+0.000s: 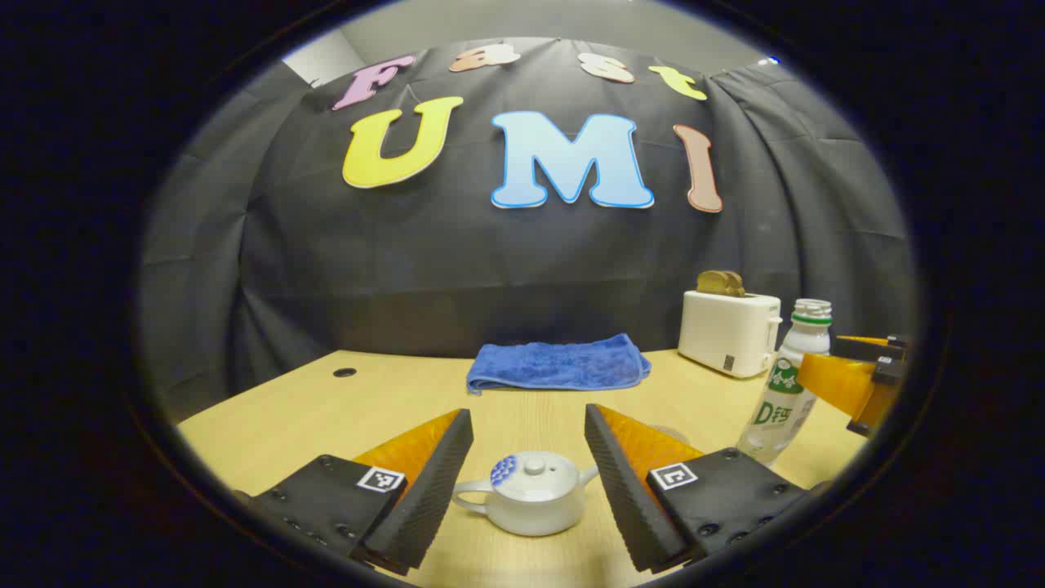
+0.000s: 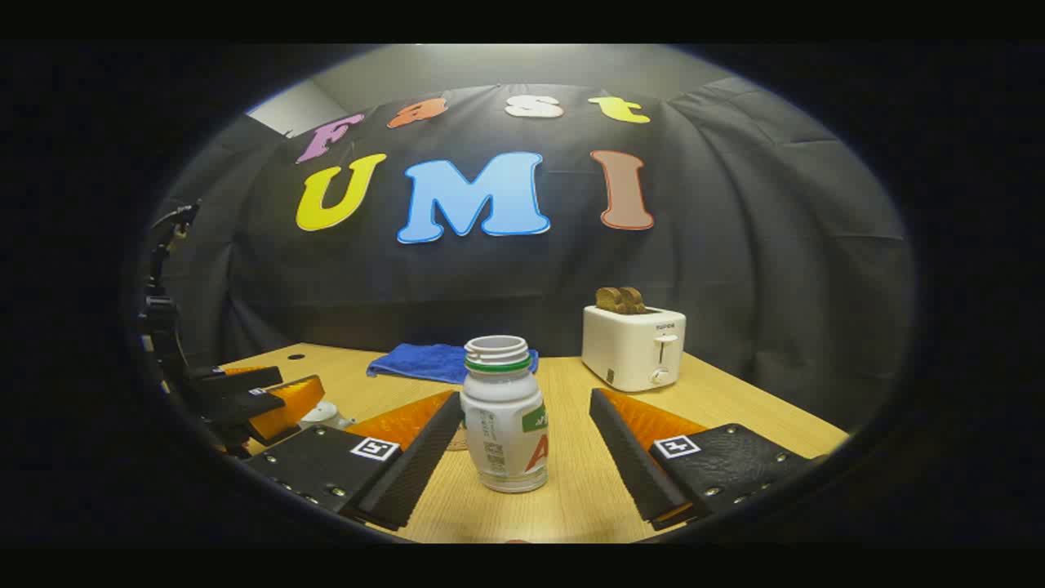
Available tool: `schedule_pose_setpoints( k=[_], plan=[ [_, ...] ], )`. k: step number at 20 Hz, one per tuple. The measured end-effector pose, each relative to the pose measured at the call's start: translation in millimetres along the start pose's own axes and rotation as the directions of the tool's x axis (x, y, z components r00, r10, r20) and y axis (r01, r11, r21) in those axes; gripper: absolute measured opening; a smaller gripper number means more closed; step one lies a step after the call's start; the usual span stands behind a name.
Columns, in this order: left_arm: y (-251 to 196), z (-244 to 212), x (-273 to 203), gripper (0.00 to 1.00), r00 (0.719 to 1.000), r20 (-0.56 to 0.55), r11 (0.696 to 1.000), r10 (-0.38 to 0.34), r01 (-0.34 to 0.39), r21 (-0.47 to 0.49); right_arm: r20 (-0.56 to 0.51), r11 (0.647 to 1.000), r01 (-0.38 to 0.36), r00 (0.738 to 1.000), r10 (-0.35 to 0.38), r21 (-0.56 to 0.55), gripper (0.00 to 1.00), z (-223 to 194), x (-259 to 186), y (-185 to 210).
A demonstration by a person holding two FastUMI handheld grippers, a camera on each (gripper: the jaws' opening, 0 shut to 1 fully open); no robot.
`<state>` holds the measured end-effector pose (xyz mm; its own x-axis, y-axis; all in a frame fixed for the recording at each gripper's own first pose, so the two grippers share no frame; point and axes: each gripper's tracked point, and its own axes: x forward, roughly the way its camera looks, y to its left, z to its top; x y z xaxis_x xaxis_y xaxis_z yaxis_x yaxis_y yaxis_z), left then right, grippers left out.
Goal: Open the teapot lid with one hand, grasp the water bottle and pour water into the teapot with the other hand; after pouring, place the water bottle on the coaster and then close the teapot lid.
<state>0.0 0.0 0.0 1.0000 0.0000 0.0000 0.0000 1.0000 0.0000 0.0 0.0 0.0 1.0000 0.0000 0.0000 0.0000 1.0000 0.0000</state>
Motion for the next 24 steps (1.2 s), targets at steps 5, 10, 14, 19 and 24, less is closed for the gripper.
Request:
schedule_pose_setpoints(
  k=[5,10,14,19,24],
  plan=[
    [0.8,-11.4,8.6,0.89,1.0,-0.024,1.0,-0.002,0.002,-0.006,0.006,1.0,0.001,1.0,-0.001,-0.005,0.98,-0.1,-2.3,-2.6],
    [1.0,-14.6,12.4,0.75,1.0,-0.03,1.0,0.001,-0.001,0.001,0.002,1.0,-0.001,1.0,0.001,0.006,0.98,-1.6,-3.4,-2.5],
    [0.7,-21.5,16.9,0.67,0.999,-0.045,1.0,0.001,-0.001,-0.004,-0.003,1.0,-0.007,1.0,0.007,0.014,0.98,-2.9,-3.6,-1.0],
    [2.2,-27.2,19.3,0.6,0.998,-0.062,1.0,0.002,-0.002,-0.003,-0.007,1.0,-0.006,1.0,0.006,0.021,0.98,-5.4,-2.5,-3.1],
    [-2.1,-26.6,19.7,0.42,0.998,-0.055,1.0,-0.01,0.01,0.006,-0.009,1.0,-0.005,1.0,0.005,0.022,0.98,-6.1,-2.9,-2.4]
  ],
)
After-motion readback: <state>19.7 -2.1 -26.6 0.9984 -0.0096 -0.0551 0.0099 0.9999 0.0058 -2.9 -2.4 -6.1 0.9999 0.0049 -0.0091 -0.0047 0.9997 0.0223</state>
